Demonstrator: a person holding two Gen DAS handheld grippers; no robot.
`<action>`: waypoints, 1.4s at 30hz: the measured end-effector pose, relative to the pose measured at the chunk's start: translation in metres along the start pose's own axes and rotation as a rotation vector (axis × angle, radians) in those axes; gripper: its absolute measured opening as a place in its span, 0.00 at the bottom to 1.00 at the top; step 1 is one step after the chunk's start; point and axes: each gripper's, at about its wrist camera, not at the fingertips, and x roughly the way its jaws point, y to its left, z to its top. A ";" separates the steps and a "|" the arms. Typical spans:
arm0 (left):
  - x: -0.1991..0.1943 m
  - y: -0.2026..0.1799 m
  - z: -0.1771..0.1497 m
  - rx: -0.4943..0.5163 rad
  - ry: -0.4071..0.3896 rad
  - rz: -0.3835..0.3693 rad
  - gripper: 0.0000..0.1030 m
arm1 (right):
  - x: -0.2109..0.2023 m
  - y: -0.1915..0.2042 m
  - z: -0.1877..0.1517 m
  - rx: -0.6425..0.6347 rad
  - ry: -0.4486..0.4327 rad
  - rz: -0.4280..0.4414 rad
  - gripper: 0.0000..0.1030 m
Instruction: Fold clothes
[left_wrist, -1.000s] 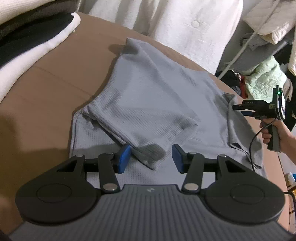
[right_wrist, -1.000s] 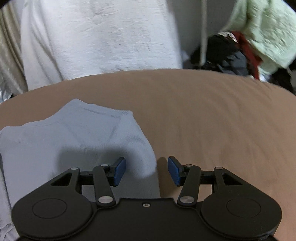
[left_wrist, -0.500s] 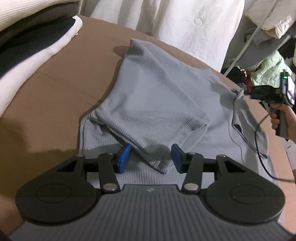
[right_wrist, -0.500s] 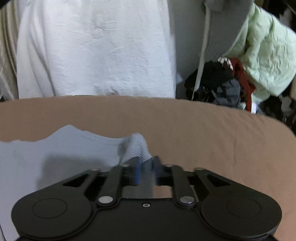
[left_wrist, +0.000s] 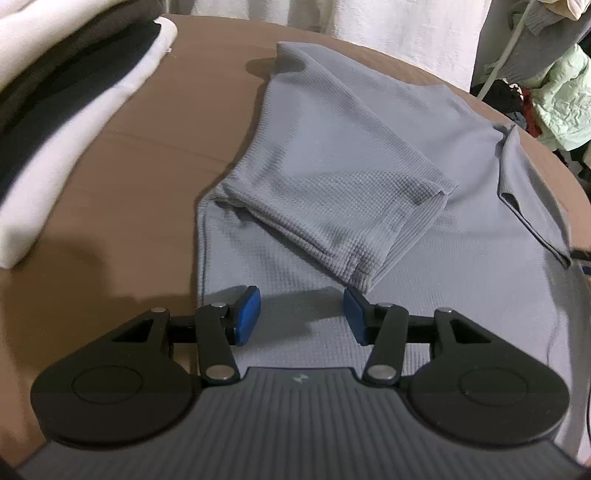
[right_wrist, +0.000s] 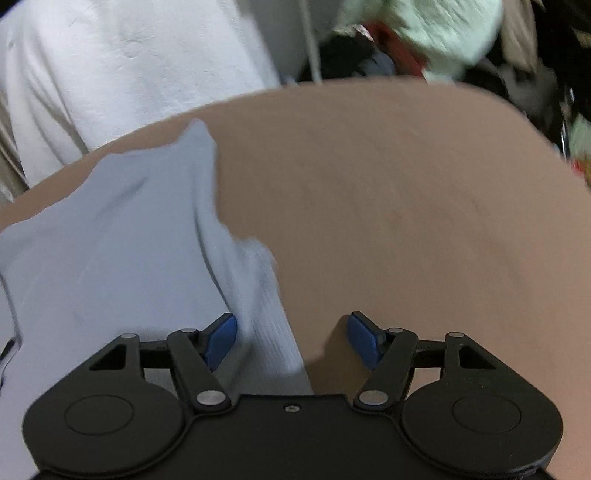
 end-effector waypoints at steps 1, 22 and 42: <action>-0.006 0.001 -0.001 0.002 0.002 -0.013 0.49 | -0.008 -0.010 -0.011 0.022 0.008 0.011 0.69; -0.101 0.058 -0.134 -0.307 0.022 0.145 0.90 | -0.161 -0.134 -0.239 0.257 -0.031 0.365 0.71; -0.122 0.006 -0.188 -0.123 0.055 0.069 0.25 | -0.164 -0.112 -0.263 0.317 -0.189 0.252 0.12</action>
